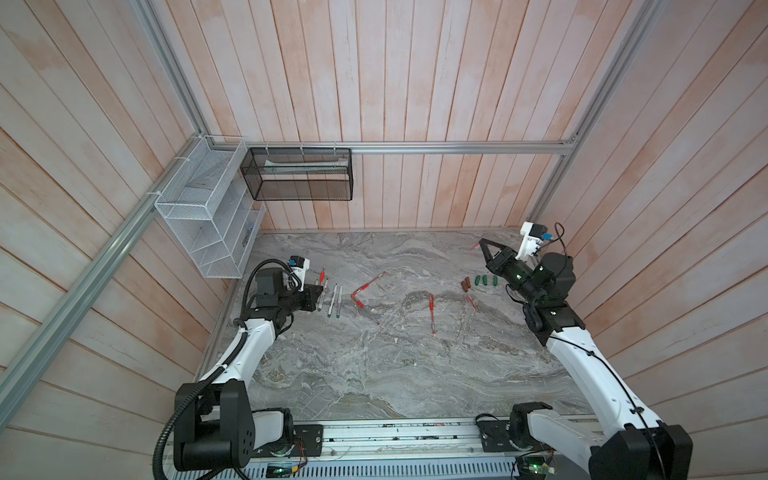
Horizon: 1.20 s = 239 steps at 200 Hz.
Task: Open the pen caps
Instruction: 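Lower the uncapped pen beside the other gel pen while right carries cap to caps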
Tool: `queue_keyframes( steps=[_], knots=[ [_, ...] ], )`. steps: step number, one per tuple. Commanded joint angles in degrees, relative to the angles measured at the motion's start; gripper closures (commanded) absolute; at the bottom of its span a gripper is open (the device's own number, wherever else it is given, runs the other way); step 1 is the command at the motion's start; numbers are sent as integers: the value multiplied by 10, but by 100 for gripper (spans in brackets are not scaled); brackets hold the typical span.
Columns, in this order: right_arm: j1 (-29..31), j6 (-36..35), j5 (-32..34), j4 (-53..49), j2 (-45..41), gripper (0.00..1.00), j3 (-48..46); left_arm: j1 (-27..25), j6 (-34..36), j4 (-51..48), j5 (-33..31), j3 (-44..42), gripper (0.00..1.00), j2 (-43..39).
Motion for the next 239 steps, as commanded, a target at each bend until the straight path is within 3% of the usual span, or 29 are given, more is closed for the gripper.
queue_keyframes(
  steps=[1, 75, 132, 239],
  knots=[
    [-14, -51, 12, -68, -21, 100, -10, 19, 52, -22, -86, 24, 100, 20],
    [-35, -114, 19, -147, -73, 100, -40, 55, 77, -33, -214, 58, 100, 96],
    [-51, -135, 10, -156, -97, 100, -81, 79, 82, -54, -249, 100, 100, 183],
    [-93, -146, -35, -141, -91, 100, -101, 80, 131, -68, -320, 147, 100, 290]
  ],
)
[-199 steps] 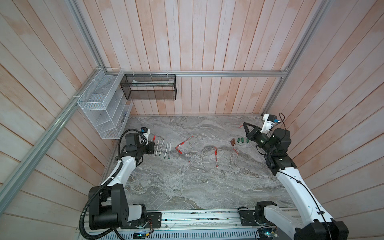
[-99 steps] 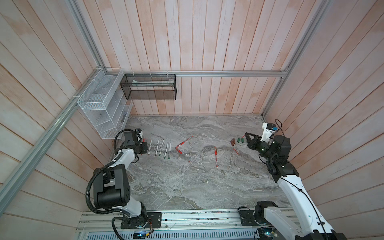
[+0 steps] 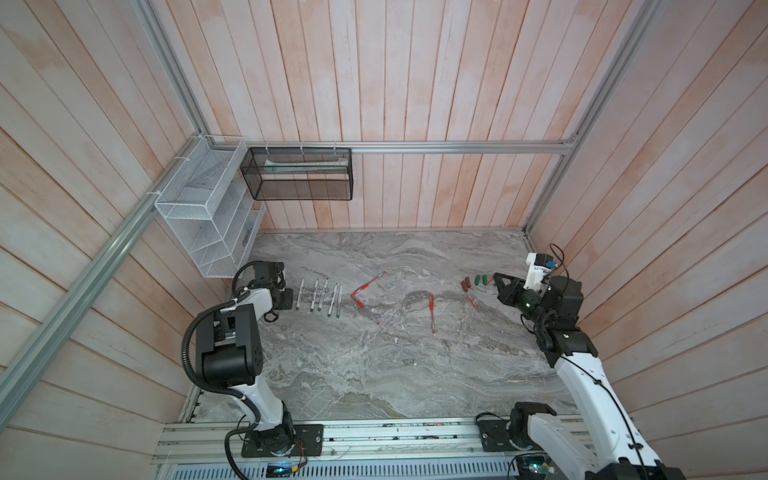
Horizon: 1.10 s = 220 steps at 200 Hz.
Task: Open the pen caps
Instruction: 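Lower the uncapped pen beside the other gel pen while right carries cap to caps, then open the left gripper on the pen while right sets cap by brown caps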
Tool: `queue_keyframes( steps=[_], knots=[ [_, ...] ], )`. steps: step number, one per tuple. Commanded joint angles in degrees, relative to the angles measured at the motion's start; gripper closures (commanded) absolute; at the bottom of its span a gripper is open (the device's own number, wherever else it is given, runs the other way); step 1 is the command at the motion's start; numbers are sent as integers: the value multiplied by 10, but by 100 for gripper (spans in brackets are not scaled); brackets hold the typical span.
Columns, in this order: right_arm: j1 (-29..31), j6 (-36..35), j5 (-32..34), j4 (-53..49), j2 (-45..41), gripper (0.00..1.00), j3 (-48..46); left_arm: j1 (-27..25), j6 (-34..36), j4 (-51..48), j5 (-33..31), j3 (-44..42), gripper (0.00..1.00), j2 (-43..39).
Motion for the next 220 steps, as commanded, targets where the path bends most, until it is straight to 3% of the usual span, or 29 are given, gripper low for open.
queue_keyframes(
  steps=[1, 78, 144, 175, 220],
  knots=[
    [-6, -9, -20, 13, -1, 100, -8, 3, 13, -9, -25, 22, 100, 19],
    [-25, -17, -31, -8, 3, 100, -11, 3, 11, -6, -75, 33, 89, 49],
    [-39, -61, 4, -123, 49, 100, 29, 3, -12, -15, -42, 30, 75, 19],
    [-39, -73, 26, -169, 66, 100, 52, 3, -21, -20, -32, 31, 72, -10],
    [-40, -88, 62, -226, 97, 100, 71, 2, -51, -34, 40, 19, 60, -94]
  ],
)
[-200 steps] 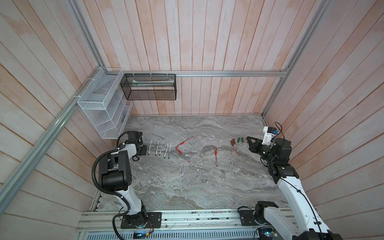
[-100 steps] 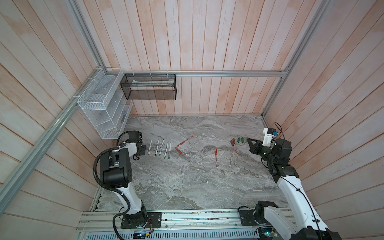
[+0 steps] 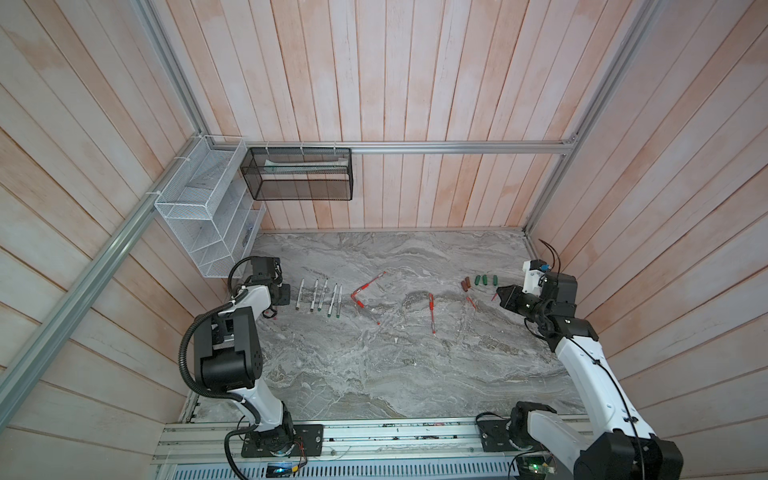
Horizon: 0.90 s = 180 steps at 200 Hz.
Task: Open the pen caps
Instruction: 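Open the left gripper on the pen while right sets cap by brown caps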
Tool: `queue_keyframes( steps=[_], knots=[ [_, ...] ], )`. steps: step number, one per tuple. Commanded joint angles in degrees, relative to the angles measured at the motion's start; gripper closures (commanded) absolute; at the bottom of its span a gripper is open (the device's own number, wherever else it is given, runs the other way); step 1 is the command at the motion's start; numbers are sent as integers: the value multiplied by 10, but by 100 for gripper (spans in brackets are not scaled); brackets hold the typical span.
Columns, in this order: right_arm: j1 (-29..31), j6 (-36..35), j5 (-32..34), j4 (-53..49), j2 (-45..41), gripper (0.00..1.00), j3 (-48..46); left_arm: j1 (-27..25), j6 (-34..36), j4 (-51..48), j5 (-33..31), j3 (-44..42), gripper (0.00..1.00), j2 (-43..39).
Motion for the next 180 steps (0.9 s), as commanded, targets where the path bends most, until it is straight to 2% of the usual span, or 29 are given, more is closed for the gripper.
queue_keyframes(
  steps=[1, 19, 52, 78, 94, 117, 180],
  knots=[
    [-3, -19, 33, -55, 18, 100, 19, 2, -25, -7, 53, -5, 60, -53],
    [-4, -29, 55, -69, 36, 100, 21, 0, -34, 0, 93, -23, 52, -91],
    [-4, -40, 84, -82, 78, 100, 42, -2, -46, 30, 164, -77, 45, -170],
    [-3, -48, 81, -78, 131, 100, 63, 0, -61, 63, 241, -124, 30, -227],
    [0, -54, 90, -85, 165, 100, 81, 0, -64, 70, 258, -145, 21, -251],
    [11, -58, 125, -65, 206, 100, 87, 0, -65, 89, 272, -174, 12, -276],
    [63, -88, 184, -96, 370, 100, 183, 6, -89, 122, 317, -201, 6, -288]
  ],
)
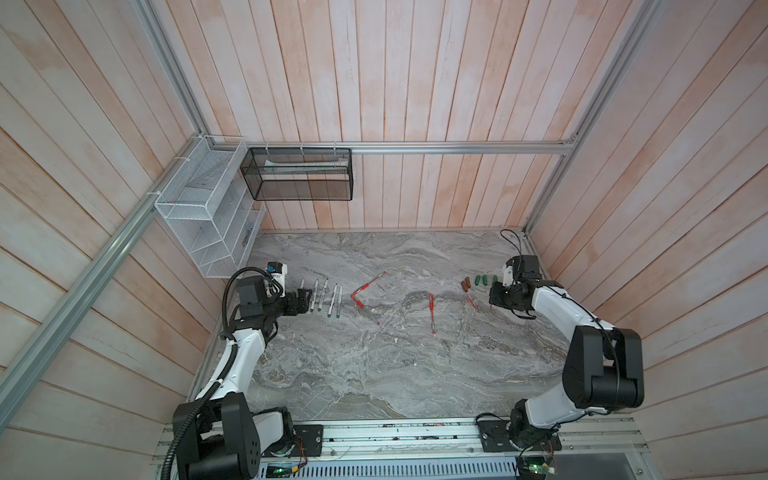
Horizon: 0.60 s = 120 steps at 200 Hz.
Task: Open the pen caps
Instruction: 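Open the left gripper on the pen while right sets cap by brown caps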
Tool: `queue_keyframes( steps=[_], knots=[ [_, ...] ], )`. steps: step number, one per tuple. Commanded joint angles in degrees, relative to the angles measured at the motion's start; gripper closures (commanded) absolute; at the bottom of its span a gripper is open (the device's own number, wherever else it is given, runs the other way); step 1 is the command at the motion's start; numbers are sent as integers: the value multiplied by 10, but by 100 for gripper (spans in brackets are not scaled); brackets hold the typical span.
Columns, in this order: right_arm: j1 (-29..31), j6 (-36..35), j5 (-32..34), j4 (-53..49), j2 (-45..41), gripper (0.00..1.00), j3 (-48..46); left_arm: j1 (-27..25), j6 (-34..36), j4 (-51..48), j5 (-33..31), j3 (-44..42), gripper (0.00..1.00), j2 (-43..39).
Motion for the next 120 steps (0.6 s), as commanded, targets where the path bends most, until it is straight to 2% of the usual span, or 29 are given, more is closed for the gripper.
queue_keyframes(
  steps=[1, 48, 80, 120],
  knots=[
    [18, -19, 34, -31, 52, 100, 44, 4, -8, 30, 34, -6, 6, -7],
    [52, -28, 77, -54, 141, 100, 97, 5, -9, 35, 36, -8, 6, -11],
    [63, -28, 86, -45, 159, 100, 103, 6, -11, 45, 32, -12, 6, -13],
    [77, -22, 96, -59, 159, 81, 122, 8, -12, 44, 27, -10, 6, -4]
  ],
)
